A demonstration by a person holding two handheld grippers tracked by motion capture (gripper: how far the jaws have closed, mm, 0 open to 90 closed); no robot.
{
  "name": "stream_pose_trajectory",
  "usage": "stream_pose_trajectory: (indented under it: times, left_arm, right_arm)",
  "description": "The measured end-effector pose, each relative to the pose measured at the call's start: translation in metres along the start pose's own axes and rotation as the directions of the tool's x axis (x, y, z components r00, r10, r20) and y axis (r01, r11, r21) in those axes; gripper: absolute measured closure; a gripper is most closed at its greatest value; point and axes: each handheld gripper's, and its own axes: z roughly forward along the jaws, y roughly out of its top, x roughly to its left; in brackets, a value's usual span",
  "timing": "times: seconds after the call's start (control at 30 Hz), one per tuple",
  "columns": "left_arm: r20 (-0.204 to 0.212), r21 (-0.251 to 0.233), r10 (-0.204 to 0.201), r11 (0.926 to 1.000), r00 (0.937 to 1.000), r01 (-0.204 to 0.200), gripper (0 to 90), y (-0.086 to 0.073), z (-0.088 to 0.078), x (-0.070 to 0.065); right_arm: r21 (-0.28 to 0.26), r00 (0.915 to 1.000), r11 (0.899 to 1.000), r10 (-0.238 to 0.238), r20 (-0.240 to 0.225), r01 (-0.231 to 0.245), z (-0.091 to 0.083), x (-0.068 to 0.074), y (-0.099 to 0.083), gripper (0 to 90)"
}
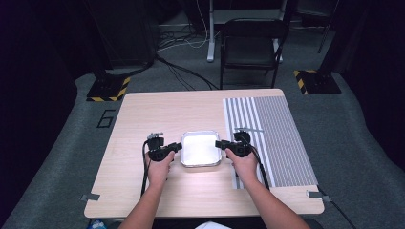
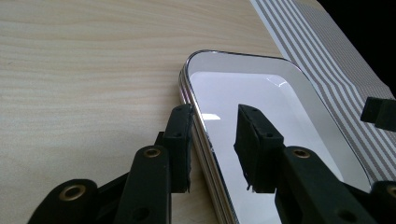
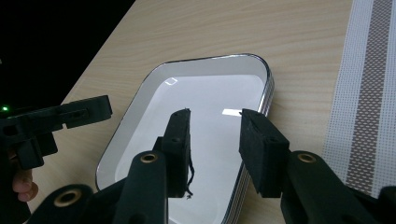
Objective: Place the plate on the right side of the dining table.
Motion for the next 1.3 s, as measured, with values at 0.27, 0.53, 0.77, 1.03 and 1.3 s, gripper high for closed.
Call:
stream_pose_trajectory:
  times: [0.27,0.53,0.77,1.03,1.3]
  left_arm:
    - [0.022,0.024,-0.018,0.9996,0.9996,0.017,69.8,-0.003,0.006,0.003]
    - [0.046,0.033,-0.044,0.9985,0.9980,0.043,73.2,-0.005,0.008,0.003]
    - [0.065,0.039,-0.043,0.9984,0.9970,0.040,75.2,-0.005,0.007,0.003]
    - [0.069,0.038,-0.051,0.9981,0.9964,0.048,76.0,-0.005,0.007,0.003]
    - [0.071,0.046,-0.047,0.9980,0.9964,0.043,76.4,-0.005,0.007,0.004]
  right_arm:
    - [0.012,0.9998,1.000,0.022,0.003,-0.022,0.007,-0.003,-0.005,64.4]
    - [0.018,0.9987,0.999,0.051,-0.009,-0.050,0.010,-0.007,-0.006,66.2]
    - [0.021,0.9967,0.997,0.076,-0.030,-0.075,0.010,-0.009,-0.006,67.6]
    - [0.025,0.9931,0.994,0.110,-0.041,-0.109,0.009,-0.013,-0.006,69.0]
    - [0.034,0.9932,0.993,0.112,-0.032,-0.111,0.010,-0.016,-0.006,69.6]
